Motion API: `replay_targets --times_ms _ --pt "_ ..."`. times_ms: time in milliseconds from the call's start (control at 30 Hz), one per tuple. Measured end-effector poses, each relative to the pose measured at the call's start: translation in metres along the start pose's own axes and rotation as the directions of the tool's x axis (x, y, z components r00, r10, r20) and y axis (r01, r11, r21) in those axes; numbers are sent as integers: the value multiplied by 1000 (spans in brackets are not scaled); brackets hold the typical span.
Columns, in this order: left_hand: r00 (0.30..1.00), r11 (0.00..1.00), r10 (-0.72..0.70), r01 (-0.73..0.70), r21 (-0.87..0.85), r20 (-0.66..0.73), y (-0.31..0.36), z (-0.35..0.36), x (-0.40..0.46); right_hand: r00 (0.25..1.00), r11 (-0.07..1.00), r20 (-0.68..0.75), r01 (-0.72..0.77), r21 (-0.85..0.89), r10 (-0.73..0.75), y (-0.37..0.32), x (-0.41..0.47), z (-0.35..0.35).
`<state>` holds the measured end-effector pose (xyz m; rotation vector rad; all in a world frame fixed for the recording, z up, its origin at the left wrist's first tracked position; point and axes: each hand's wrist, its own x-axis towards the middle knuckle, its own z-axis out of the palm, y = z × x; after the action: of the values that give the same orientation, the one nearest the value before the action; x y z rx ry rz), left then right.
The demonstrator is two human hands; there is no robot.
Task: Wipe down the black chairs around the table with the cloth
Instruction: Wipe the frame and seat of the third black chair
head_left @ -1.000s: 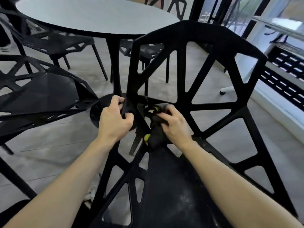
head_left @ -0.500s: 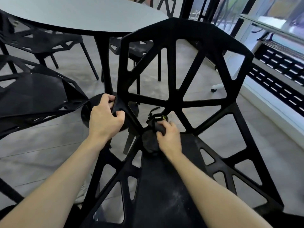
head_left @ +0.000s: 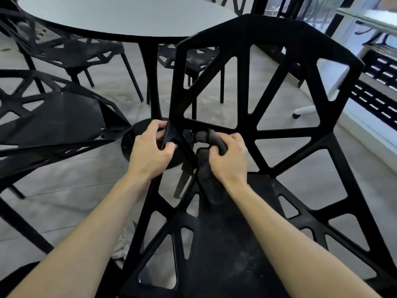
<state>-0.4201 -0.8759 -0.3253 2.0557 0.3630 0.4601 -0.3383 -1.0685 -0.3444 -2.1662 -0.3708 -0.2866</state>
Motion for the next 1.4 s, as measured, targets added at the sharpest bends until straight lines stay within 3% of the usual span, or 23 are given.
replay_targets --times_ms 133,267,400,433,567,633,733,833,900,1033,1100,1167,1233,1300,1400 --pt "987 998 49 -56 38 153 -4 -26 2 932 934 79 348 83 -354 -58 1 12" --pt "952 1000 -5 -5 30 306 -4 -40 3 939 948 133 311 68 -318 -42 -9 40" --pt "941 1000 1 -11 27 337 -2 -41 1 921 975 384 140 -173 -64 26 -32 21" --pt "942 999 11 -23 30 335 -2 -41 1 919 978 393 115 -174 -38 28 -34 12" --pt "946 999 36 -32 -18 323 -6 -39 2 957 956 33 286 68 -289 -36 -7 11" --pt "945 998 43 -29 -47 325 -8 -37 1 935 925 -26 353 143 -353 -67 8 23" --pt "937 999 54 -47 -28 345 -7 -40 3 930 929 87 345 133 -358 -45 -4 42" --pt "930 999 46 -54 10 364 -4 -42 5 946 989 307 132 -71 -104 30 -35 35" --pt "952 997 40 -60 58 304 -3 -36 6 903 970 427 64 -233 43 68 -49 21" --pt "997 949 70 -80 306 44 3 -11 0 763 947 642 148 -286 75 73 -57 4" --pt "965 827 255 -182 532 -66 5 5 -1 710 903 700 248 -350 76 68 -64 0" --pt "913 721 393 -236 651 -104 16 21 2 727 883 683 275 -379 67 68 -64 -3" --pt "900 675 423 -235 700 -105 32 35 7 736 892 674 259 -371 67 66 -60 -9" --pt "904 633 416 -213 745 -95 43 45 11 798 912 602 230 -340 24 65 -54 -24" --pt "850 535 525 -285 795 -48 46 53 19 972 961 213 147 -236 -97 58 -35 -65"
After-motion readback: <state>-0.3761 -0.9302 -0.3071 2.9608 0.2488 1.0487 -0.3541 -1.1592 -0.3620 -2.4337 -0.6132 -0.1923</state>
